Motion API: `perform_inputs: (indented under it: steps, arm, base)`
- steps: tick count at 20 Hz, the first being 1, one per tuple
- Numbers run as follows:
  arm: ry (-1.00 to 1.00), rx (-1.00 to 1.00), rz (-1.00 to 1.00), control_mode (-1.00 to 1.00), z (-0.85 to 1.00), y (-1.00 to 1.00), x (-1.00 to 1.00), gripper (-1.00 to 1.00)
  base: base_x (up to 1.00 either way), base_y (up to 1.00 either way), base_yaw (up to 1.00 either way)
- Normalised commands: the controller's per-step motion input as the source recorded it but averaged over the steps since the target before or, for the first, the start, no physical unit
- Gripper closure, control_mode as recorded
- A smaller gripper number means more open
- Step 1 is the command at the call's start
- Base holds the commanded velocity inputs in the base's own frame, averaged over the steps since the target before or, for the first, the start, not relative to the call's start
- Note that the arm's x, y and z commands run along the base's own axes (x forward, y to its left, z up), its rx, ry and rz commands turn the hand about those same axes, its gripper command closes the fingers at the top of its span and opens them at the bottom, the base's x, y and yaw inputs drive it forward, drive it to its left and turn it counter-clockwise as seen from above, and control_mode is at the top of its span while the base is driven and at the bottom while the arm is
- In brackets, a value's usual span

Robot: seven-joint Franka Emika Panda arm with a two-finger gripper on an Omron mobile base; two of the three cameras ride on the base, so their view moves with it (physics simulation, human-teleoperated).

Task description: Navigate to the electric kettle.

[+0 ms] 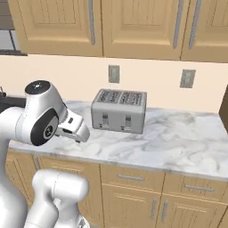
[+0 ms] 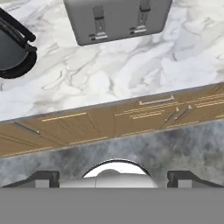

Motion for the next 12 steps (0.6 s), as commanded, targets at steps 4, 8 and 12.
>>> perform_inputs:
  steps: [4, 8, 12]
  arm:
    - [0.0, 0.0, 0.0, 1.0, 0.0, 0.0, 0.0, -1.0]
    - [0.0, 0.0, 0.0, 1.0, 0.0, 0.0, 0.0, -1.0]
    - [0.0, 0.0, 0.0, 1.0, 0.0, 0.0, 0.0, -1.0]
  base:
    - [0.14, 1.0, 0.04]
    - [0.44, 0.79, 0.0]
    - [0.56, -0.14, 0.0]
